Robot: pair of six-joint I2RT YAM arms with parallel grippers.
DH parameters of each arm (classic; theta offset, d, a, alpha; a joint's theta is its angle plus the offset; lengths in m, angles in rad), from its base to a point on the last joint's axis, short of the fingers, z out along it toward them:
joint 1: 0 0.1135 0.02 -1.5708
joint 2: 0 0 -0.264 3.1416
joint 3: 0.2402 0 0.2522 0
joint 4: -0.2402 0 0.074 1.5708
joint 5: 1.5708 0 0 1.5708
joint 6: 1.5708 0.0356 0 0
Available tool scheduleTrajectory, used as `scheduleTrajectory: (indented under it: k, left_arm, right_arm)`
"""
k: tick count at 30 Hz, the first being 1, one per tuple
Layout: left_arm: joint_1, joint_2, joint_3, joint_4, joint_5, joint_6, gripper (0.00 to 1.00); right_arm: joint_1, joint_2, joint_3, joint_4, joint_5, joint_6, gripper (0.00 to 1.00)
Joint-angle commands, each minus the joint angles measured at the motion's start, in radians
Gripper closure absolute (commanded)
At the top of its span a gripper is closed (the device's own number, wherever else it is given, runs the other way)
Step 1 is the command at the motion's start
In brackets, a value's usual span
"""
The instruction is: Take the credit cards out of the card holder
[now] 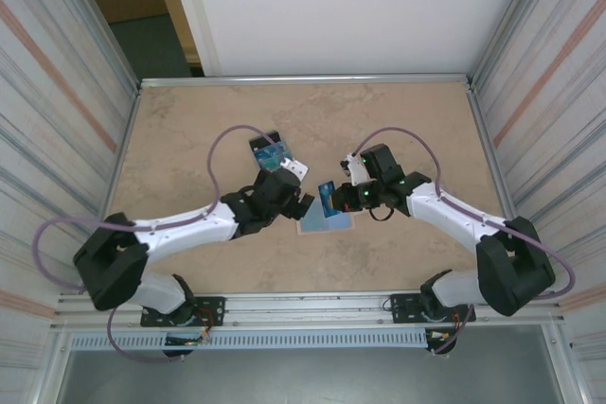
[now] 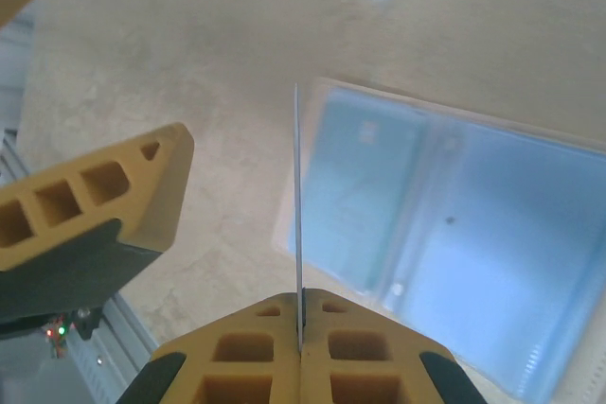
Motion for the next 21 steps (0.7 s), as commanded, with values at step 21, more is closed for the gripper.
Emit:
scheduleTrajectory:
  k: [21]
  left_arm:
    - [0.297, -0.203, -0.005, -0.033, 1.017, 0.367, 0.33]
  right_arm:
    - [0.118, -0.084, 0.159, -0.114, -0.146, -0.333, 1.0]
